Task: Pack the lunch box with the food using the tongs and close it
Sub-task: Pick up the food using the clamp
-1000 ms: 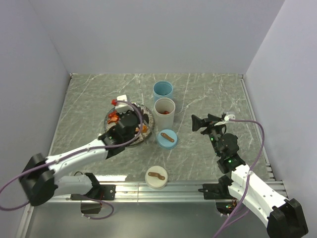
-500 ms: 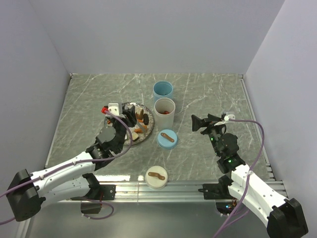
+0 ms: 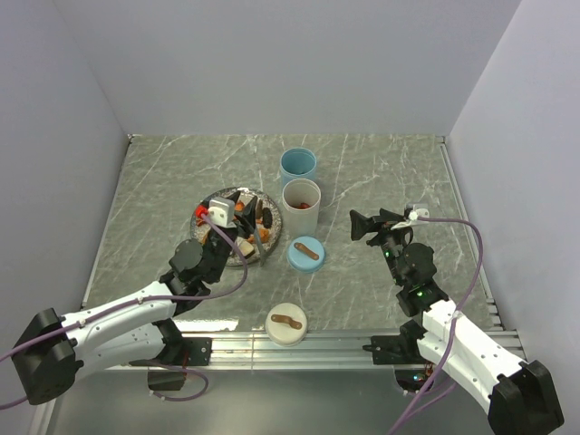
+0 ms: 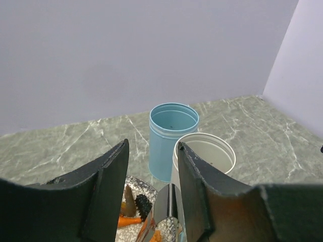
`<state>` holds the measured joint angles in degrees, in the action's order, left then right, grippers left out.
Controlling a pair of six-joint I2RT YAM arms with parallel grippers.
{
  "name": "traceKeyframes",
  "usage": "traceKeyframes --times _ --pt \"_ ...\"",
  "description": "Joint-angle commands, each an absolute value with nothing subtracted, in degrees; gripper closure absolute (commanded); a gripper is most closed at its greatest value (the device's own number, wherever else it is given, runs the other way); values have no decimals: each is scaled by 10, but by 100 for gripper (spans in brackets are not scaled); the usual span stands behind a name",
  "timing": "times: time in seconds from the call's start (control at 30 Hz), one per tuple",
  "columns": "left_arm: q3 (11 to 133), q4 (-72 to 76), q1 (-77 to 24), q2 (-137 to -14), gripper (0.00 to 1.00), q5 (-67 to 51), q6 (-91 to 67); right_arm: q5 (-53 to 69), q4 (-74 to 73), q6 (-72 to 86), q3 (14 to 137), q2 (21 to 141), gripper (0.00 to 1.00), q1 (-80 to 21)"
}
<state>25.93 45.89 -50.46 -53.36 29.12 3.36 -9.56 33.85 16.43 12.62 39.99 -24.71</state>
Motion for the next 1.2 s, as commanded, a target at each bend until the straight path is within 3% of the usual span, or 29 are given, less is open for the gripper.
traceKeyframes --times 0.0,0.6,1.17 --pt "255 501 -507 -534 51 274 54 -94 361 157 130 402 2 -243" --pt "227 490 -507 -539 46 287 28 -95 359 157 129 395 2 -243" --pt "228 438 -507 -594 47 316 4 -97 358 158 127 393 2 -243"
